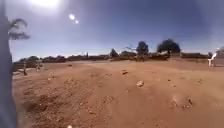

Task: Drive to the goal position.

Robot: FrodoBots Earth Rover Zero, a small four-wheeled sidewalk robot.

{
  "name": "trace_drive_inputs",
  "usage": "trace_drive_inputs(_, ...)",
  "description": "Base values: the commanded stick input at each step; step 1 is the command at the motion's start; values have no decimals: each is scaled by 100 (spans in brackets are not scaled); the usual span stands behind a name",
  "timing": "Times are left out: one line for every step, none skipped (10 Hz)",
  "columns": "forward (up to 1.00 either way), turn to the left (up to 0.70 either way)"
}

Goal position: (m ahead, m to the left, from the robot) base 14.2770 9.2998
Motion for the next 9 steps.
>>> trace_drive_inputs(70,0)
trace_drive_inputs(70,0)
trace_drive_inputs(70,0)
trace_drive_inputs(70,0)
trace_drive_inputs(70,0)
trace_drive_inputs(70,0)
trace_drive_inputs(70,0)
trace_drive_inputs(70,0)
trace_drive_inputs(70,0)
